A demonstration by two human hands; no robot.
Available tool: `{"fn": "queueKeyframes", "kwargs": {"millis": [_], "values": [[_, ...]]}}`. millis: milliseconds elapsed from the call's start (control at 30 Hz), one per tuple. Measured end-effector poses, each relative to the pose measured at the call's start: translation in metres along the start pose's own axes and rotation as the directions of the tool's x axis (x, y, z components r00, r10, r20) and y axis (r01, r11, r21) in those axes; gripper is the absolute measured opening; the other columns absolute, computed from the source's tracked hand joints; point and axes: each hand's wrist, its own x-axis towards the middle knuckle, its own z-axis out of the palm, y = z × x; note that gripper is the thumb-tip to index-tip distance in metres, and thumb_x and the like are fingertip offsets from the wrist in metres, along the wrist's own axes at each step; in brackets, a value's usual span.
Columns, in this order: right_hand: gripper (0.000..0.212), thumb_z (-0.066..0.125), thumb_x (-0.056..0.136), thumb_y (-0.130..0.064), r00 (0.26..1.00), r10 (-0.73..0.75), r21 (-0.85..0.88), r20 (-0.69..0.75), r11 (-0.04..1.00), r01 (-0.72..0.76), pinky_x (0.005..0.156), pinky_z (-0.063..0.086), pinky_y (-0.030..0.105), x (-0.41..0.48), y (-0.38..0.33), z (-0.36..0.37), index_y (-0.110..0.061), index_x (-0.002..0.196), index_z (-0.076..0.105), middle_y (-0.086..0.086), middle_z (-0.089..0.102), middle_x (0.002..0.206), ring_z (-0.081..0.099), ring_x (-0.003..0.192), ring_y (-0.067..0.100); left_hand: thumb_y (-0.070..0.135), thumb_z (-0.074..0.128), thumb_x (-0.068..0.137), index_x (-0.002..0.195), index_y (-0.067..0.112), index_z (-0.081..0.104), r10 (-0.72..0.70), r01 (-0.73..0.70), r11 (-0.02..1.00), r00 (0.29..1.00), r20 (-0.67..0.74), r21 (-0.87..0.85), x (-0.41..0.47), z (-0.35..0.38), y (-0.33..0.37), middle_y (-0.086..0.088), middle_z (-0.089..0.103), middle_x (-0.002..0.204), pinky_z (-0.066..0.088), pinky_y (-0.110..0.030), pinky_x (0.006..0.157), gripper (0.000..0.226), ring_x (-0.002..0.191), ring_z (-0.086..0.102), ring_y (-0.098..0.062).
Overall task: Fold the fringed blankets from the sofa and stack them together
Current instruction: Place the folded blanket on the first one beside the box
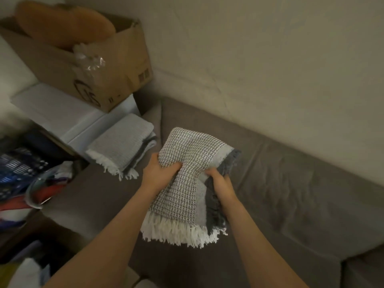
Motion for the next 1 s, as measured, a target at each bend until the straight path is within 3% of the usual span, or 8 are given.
{"fn": "queueKeyframes", "kwargs": {"millis": [167,300,467,567,667,767,867,1000], "values": [[0.029,0.077,0.084,-0.041,0.998,-0.027,-0.048,-0.054,0.999,0.024,0.097,0.058,0.050,0.069,-0.014,0.133,-0.015,0.097,0.074,0.014,0.078,0.105,0.074,0.100,0.028,0.048,0.078,0.084,0.139,0.025,0.034,0.072,-0.072,0.991,0.997,0.005,0.114,0.111,-0.088,-0.026,0.006,0.065,0.118,0.054,-0.039,0.090,0.074,0.105,0.066,-0.020],[0.012,0.070,0.098,-0.028,1.000,0.027,-0.063,0.010,0.998,-0.027,0.086,0.062,0.036,0.133,-0.023,0.234,-0.017,0.094,0.074,0.009,0.079,0.103,0.076,0.093,0.019,0.037,0.074,0.088,0.126,0.030,0.027,0.165,-0.146,0.938,0.986,-0.037,0.313,0.198,-0.147,-0.046,0.002,0.063,0.107,0.053,-0.041,0.075,0.060,0.091,0.067,-0.025],[0.008,0.064,0.102,-0.028,0.998,0.036,0.005,0.054,0.999,-0.036,0.085,0.060,0.032,0.211,-0.044,0.333,-0.026,0.098,0.070,-0.005,0.077,0.103,0.072,0.097,0.014,0.040,0.068,0.091,0.143,0.034,0.028,0.254,-0.200,0.861,0.966,-0.055,0.467,0.302,-0.199,-0.055,-0.015,0.060,0.126,0.055,-0.048,0.078,0.066,0.102,0.064,-0.037],[0.016,0.065,0.101,-0.034,0.998,0.039,-0.017,0.040,0.999,-0.039,0.093,0.060,0.046,0.258,-0.045,0.376,-0.021,0.102,0.073,0.005,0.078,0.102,0.073,0.099,0.022,0.042,0.061,0.092,0.159,0.038,0.016,0.307,-0.211,0.802,0.948,-0.083,0.559,0.353,-0.219,-0.061,-0.023,0.055,0.132,0.057,-0.055,0.084,0.080,0.106,0.061,-0.044],[0.034,0.065,0.100,-0.038,0.989,0.142,-0.029,0.051,0.990,-0.141,0.099,0.058,0.051,0.290,-0.026,0.401,-0.011,0.121,0.066,0.014,0.073,0.115,0.070,0.108,0.029,0.048,0.051,0.099,0.162,0.040,0.015,0.233,-0.185,0.707,0.972,0.022,0.683,0.383,-0.220,-0.084,-0.026,0.033,0.154,0.046,-0.064,0.104,0.073,0.129,0.046,-0.051],[0.052,0.059,0.104,-0.041,0.983,0.185,-0.241,0.011,0.954,-0.176,0.108,0.051,0.049,0.313,-0.007,0.407,-0.002,0.137,0.058,0.017,0.066,0.133,0.062,0.123,0.035,0.070,0.033,0.100,0.165,0.040,-0.004,0.019,-0.175,0.592,0.979,0.203,0.787,0.394,-0.209,-0.130,-0.013,-0.014,0.174,0.006,-0.073,0.123,0.080,0.157,0.000,-0.051],[0.057,0.062,0.101,-0.043,0.985,0.072,-0.570,-0.156,0.808,-0.149,0.099,0.053,0.046,0.333,-0.003,0.415,0.006,0.130,0.058,0.024,0.066,0.124,0.063,0.118,0.040,0.083,0.021,0.095,0.160,0.036,-0.030,0.010,-0.205,0.531,0.972,0.236,0.823,0.398,-0.198,-0.162,-0.012,-0.044,0.164,-0.016,-0.071,0.121,0.095,0.154,-0.029,-0.048],[0.104,0.071,0.094,-0.024,0.832,-0.407,-0.826,-0.376,0.554,-0.102,0.115,0.041,0.051,0.326,-0.021,0.437,-0.006,0.164,-0.003,0.025,0.020,0.163,0.038,0.144,0.042,0.093,0.016,0.085,0.153,0.036,-0.042,-0.029,-0.213,0.571,0.960,0.279,0.792,0.405,-0.193,-0.163,-0.015,-0.053,0.158,-0.016,-0.073,0.120,0.107,0.150,-0.036,-0.051]]}}
